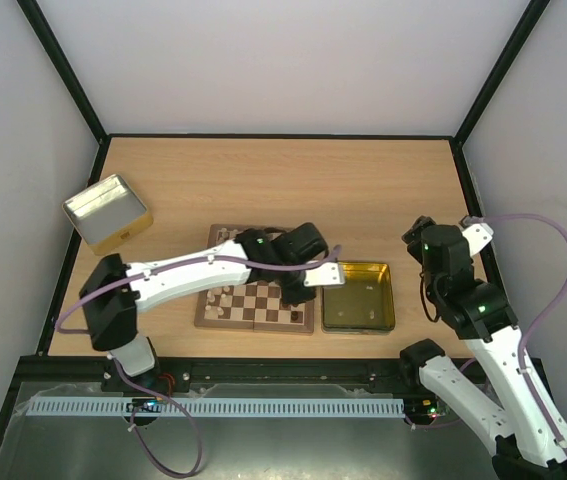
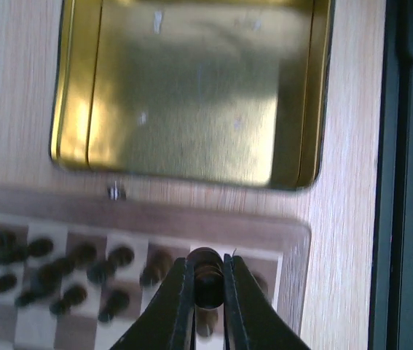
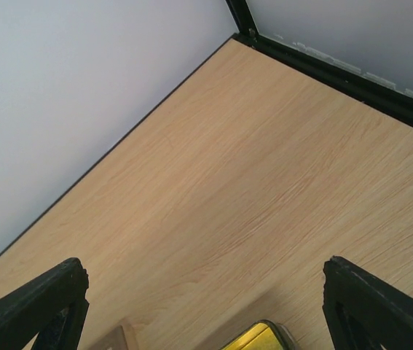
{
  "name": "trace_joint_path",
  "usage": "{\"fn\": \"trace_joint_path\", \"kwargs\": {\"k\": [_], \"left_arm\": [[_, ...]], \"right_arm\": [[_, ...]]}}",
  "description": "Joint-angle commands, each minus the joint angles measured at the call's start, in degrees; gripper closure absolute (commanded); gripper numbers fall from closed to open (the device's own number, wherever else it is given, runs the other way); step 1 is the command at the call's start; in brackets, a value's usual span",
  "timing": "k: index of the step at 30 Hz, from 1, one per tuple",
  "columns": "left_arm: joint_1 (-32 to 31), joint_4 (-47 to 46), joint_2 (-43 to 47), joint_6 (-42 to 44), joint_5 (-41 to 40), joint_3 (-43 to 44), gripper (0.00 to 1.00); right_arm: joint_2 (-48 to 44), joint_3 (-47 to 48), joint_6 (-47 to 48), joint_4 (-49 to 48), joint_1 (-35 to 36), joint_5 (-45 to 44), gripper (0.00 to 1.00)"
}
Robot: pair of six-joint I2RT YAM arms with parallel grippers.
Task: Set up the chess pieces on the board
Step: Place the chess piece on the chessboard.
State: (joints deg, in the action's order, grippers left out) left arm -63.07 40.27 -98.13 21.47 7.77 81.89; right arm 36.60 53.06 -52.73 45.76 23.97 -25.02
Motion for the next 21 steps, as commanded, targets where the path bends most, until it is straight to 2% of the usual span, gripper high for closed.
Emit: {"fn": "trace_joint_path", "kwargs": {"k": [1, 9, 21], "left_arm": [[3.0, -0.5, 6.5, 0.1, -0.8, -7.6, 0.98], [5.3, -5.3, 12.8, -0.3, 1.8, -18.4, 0.98], [5.8, -10.2, 10.0, 0.1, 4.8, -23.0, 0.98]], "right_arm": [[1.3, -2.1, -0.9, -2.1, -0.3, 0.5, 0.15], [3.5, -2.6, -1.9, -3.7, -0.3, 2.4, 0.16], [3.1, -2.8, -2.7, -2.6, -0.2, 2.3, 0.16]]}}
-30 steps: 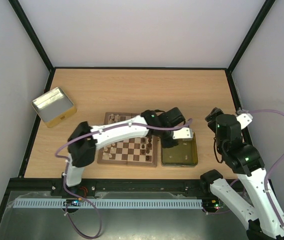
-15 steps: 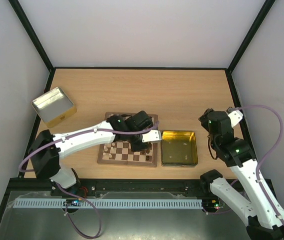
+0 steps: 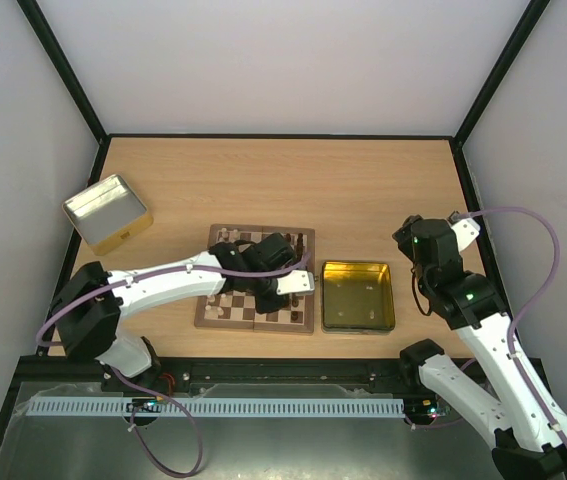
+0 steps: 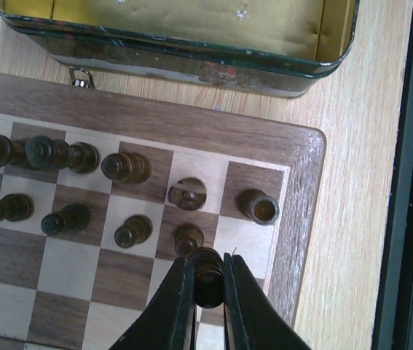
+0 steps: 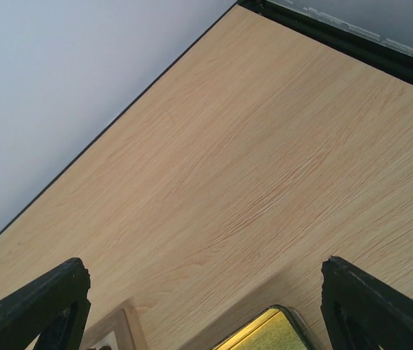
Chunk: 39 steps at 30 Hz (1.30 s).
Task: Set up the chess pieces on the board
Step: Place the chess piece on the chessboard.
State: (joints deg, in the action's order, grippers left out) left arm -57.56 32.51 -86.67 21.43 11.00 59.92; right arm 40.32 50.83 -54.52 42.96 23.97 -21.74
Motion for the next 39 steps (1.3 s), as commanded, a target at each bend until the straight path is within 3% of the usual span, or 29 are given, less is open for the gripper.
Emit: {"fn": "trace_joint_path", "kwargs": {"k": [1, 21, 39], "left_arm": [[0.4, -2.8, -1.6, 0.2, 1.7, -1.3, 0.98], [0.4, -3.7, -3.5, -0.3, 4.3, -4.1, 0.98], [-0.2, -3.5, -6.4, -1.2, 4.9, -2.7, 0.92]], "right_arm": [[-0.7, -0.6, -0.8, 0.3, -0.2, -1.1, 0.16], [-1.5, -2.0, -1.3, -0.1, -0.2, -0.9, 0.16], [-2.2, -2.2, -1.3, 0.2, -0.2, -1.1, 0.16]]}}
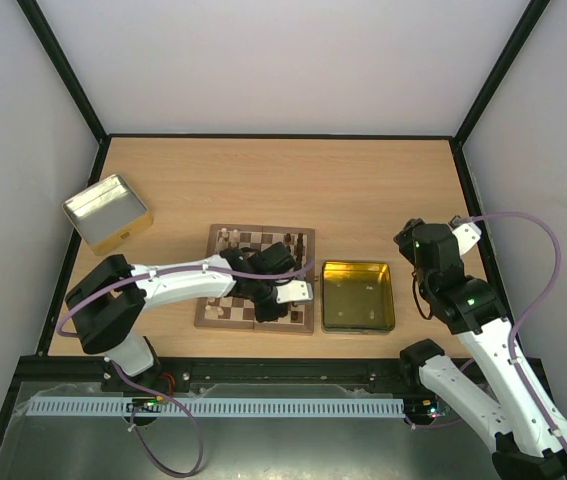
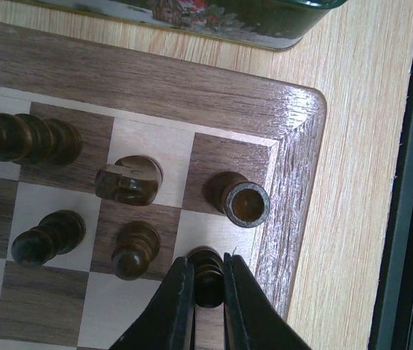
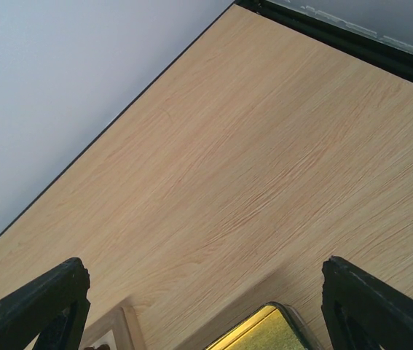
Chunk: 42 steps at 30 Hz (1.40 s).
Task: Set up the chess pieces on the board
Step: Place the chess piece on the chessboard.
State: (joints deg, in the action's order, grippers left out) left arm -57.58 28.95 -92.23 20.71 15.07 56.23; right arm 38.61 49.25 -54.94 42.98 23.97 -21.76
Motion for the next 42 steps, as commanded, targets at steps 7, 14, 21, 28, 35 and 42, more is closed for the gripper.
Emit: {"fn": "trace_joint_path", "kwargs": {"k": [7, 14, 21, 28, 35, 42], "left_arm": [[-0.9, 0.7, -0.8, -1.0, 1.0, 1.9, 0.89], [-2.3, 1.2, -1.0, -0.9, 1.0, 1.8, 0.92], [-2.3, 0.8, -0.9, -0.8, -0.2, 1.4, 0.93], [-2.3, -0.1, -0.2, -1.2, -2.8, 1.0, 0.97], [-2.3, 0.3, -0.8, -1.2, -2.2, 1.2, 0.94], [-2.3, 0.6, -0.8, -1.2, -1.8, 1.4, 0.75]], "right_arm": [[-0.9, -1.0, -1.0, 0.2, -0.2, -1.0, 0.16], [-1.3, -1.1, -1.0, 0.4, -0.2, -1.1, 0.16], [-1.7, -1.3, -1.2, 0.7, -0.2, -1.0, 0.16], [-1.9, -1.3, -1.3, 0.7, -0.2, -0.8, 0.16], [-2.2, -1.5, -1.3, 1.0, -0.2, -0.9, 0.16], [-2.5, -1.7, -1.3, 1.1, -0.2, -1.1, 0.15]]}}
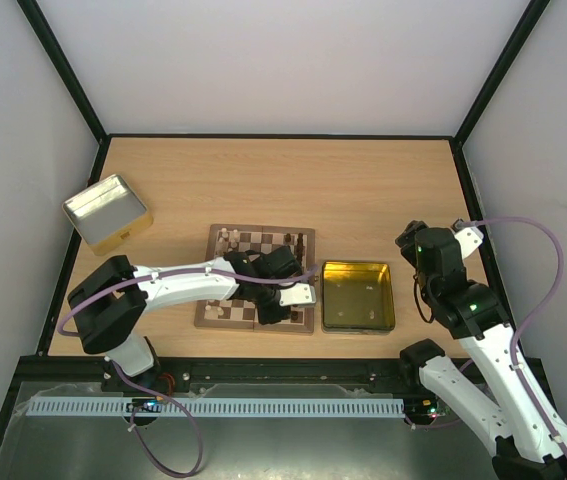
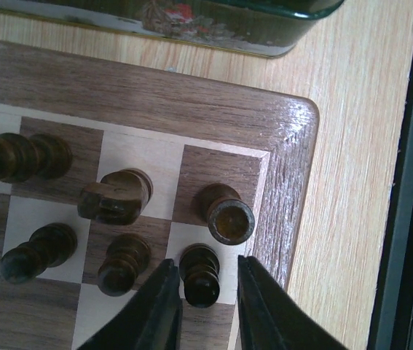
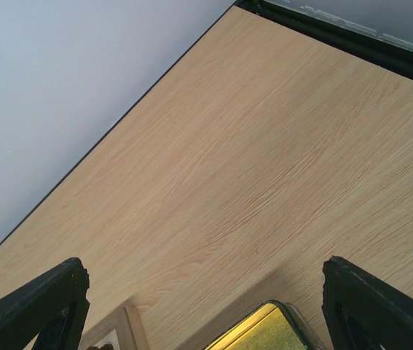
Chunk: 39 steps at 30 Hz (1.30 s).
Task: Set up the chess pieces on the board
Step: Place the chess piece on the chessboard, then reset both arms
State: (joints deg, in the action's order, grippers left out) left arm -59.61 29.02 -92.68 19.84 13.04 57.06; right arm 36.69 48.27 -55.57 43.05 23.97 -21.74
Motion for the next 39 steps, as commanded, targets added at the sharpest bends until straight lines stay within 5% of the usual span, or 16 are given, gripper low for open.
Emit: {"fn": "trace_joint_path", "kwargs": {"k": [1, 18, 26, 33, 36, 39], "left_arm": [[-0.3, 0.6, -0.2, -0.3, 0.1, 0.7, 0.73], [1.0, 1.8, 5.1, -0.4, -2.2, 2.0, 0.66], [4.5, 3.1, 11.5, 0.2, -2.8, 4.1, 0.54], [17.1, 3.2, 15.7, 0.2, 0.6, 5.9, 0.33], [21.6, 3.4, 16.7, -0.7, 2.6, 6.1, 0.04], [24.4, 2.8, 18.5, -1.2, 3.5, 4.9, 0.01]], "right_arm": [[-0.6, -0.7, -0.7, 1.0, -0.2, -1.1, 0.15], [-0.1, -0.8, -0.4, 1.0, -0.2, -0.5, 0.15], [2.8, -1.8, 3.1, -1.8, -0.2, 2.2, 0.15], [13.6, -3.6, 13.4, -8.0, -0.2, 16.2, 0.03], [18.5, -2.6, 16.5, -8.6, -0.2, 18.8, 0.02], [21.1, -2.0, 18.4, -8.8, -0.3, 19.6, 0.02]]}}
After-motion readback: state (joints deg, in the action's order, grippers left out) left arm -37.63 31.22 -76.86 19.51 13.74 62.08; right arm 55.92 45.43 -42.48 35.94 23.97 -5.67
